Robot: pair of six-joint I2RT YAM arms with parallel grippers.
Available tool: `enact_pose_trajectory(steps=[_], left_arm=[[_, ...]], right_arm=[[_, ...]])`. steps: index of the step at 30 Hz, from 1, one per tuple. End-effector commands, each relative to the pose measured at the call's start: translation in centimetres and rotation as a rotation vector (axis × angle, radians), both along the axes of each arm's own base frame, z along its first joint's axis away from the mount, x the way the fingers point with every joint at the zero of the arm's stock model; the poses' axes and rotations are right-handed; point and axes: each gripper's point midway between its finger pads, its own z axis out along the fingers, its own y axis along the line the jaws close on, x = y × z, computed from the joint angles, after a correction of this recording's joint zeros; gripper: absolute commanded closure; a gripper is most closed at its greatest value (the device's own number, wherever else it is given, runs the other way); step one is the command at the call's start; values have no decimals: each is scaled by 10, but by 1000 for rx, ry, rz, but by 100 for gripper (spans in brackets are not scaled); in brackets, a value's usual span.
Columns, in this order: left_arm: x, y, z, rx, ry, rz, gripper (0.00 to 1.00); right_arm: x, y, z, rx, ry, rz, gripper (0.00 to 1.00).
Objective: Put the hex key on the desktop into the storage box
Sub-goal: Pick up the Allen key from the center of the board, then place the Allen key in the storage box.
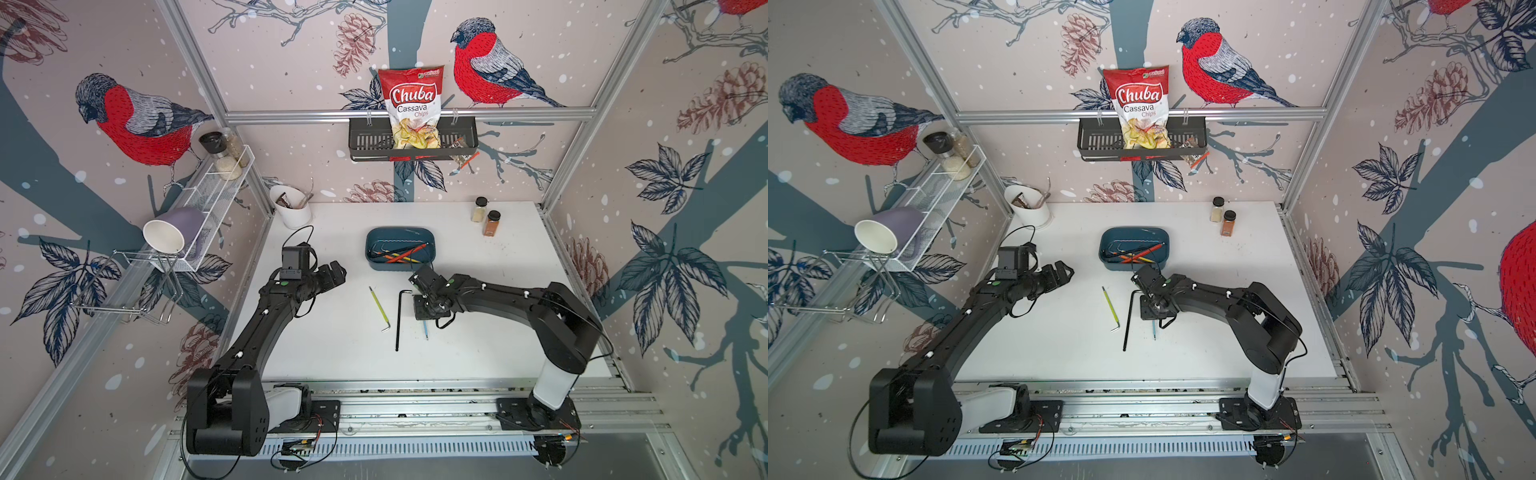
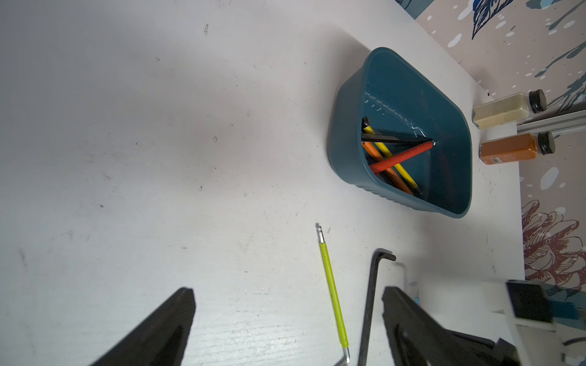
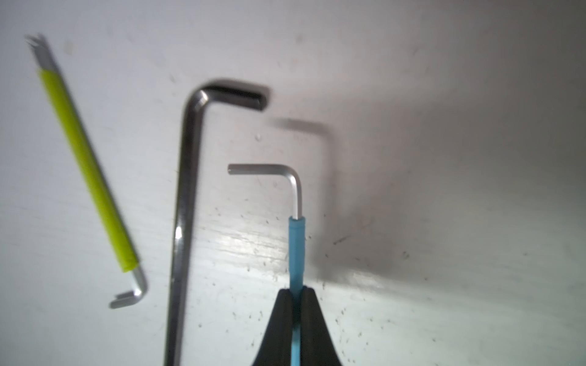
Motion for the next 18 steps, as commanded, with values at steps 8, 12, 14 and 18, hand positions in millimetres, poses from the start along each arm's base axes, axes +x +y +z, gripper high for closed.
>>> enact_pose_trajectory(steps=[8, 12, 14, 18], left_arm=[[0, 0, 4, 0, -15, 7, 4], [0, 0, 4, 0, -15, 5, 4], [0, 1, 5, 3, -18, 9, 4], [0, 1, 5, 4, -21, 10, 4]], right_arm=[[54, 6, 77, 218, -123, -93, 100], [96, 8, 102, 305, -162, -151, 100], [118, 11, 109, 370, -166, -191, 100], [151, 27, 115, 509, -167, -239, 100]])
